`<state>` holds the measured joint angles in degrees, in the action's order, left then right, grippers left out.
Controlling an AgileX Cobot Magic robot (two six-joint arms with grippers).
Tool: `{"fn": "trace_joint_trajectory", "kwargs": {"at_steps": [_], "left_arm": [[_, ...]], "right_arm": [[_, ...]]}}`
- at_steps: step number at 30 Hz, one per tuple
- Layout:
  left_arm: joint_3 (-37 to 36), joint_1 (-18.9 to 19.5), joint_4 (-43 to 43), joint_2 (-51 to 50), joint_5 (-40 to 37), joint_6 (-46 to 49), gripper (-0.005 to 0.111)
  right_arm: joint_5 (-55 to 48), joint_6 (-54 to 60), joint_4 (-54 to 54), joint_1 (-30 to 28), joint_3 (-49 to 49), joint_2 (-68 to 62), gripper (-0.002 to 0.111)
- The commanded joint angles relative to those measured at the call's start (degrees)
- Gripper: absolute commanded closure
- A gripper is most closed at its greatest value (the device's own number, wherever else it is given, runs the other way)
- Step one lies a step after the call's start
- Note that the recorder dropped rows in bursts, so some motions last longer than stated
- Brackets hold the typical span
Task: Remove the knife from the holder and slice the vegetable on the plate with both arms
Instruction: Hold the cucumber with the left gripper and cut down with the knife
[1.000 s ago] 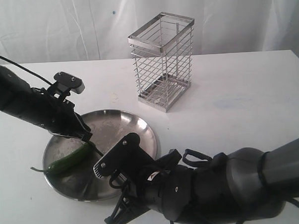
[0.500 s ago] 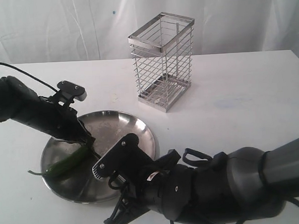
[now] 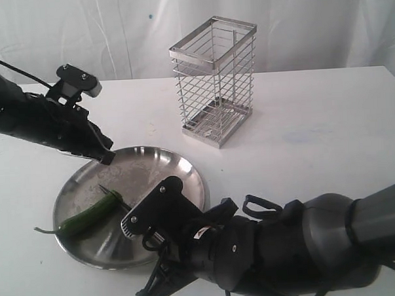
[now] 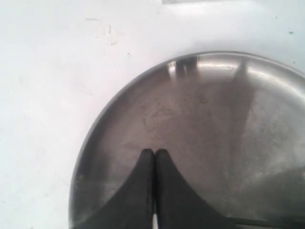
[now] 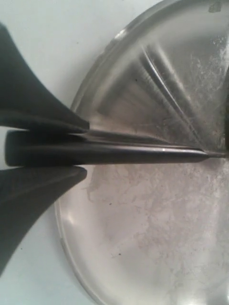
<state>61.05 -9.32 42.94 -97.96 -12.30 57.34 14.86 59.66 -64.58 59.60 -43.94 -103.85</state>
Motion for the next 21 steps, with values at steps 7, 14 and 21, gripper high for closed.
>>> {"fn": "trace_joint_trajectory", "kwargs": {"at_steps": [7,14,21], "left_arm": [[-0.4,0.1,-11.4,-1.0,-8.3,-9.5,0.107],[-0.4,0.1,-15.8,-1.6,-10.7,-14.1,0.107],[-0.4,0.1,-15.8,-1.6,-10.2,-14.1,0.107]], "right_arm": [[-0.6,3.3,-3.1,-0.4,-0.1,0.5,0.108],[1.1,25.5,-23.6,-0.4,-0.1,0.8,0.108],[6.5,35.1,-30.9,-0.4,-0.1,5.5,0.108]]}}
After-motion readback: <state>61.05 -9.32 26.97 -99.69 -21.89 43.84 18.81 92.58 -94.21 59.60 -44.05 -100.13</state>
